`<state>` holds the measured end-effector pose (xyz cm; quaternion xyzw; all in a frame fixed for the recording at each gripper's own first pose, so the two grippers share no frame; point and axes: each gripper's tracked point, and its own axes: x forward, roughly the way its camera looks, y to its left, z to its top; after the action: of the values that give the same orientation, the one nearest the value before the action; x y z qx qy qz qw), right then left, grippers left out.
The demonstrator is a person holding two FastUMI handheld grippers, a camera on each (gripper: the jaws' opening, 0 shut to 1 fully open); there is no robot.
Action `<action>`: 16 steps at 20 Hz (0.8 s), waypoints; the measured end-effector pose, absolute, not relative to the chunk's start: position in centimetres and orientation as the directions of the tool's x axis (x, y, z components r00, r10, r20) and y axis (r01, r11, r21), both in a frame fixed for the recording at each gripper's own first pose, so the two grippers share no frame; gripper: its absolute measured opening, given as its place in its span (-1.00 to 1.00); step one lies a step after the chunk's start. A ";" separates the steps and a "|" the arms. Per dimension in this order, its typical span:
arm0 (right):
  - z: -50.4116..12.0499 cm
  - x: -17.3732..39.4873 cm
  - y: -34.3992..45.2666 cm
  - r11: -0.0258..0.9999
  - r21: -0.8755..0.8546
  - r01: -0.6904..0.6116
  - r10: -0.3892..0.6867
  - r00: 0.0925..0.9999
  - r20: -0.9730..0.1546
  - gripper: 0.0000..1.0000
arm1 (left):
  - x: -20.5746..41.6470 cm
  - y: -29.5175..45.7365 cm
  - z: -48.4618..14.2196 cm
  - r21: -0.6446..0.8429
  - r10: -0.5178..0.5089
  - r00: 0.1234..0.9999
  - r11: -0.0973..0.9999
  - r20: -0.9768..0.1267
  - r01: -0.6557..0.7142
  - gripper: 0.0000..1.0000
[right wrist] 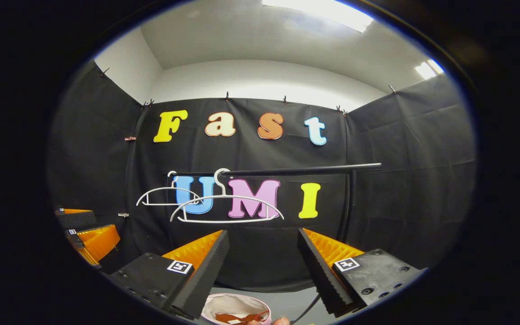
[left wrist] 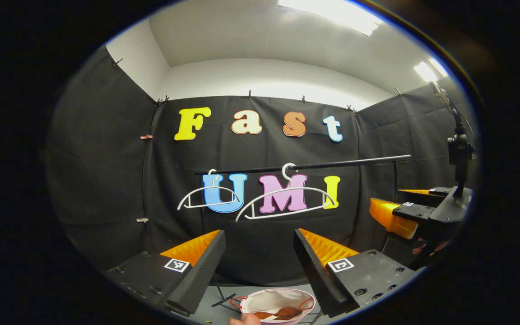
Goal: Grasp the clothes on the hanger with both hands and then place them into the laundry hamper below.
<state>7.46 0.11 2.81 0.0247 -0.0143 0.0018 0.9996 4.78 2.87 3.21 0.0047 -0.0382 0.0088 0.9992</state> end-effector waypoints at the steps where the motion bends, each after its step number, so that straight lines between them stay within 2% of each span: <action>1: 2.7 7.4 0.1 0.999 0.050 -0.004 0.002 1.000 0.026 0.96 | 4.8 2.8 3.2 0.009 0.017 0.997 1.000 0.075 -0.017 0.91; 16: 3.0 7.1 0.4 0.999 0.046 -0.010 0.008 0.999 0.031 0.97 | 4.2 3.4 3.6 0.005 0.030 0.996 1.000 0.086 -0.031 0.91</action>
<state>7.11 0.45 2.98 0.0229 -0.0156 0.0045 0.9996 4.24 3.41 3.57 0.0033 -0.0431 0.0153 0.9989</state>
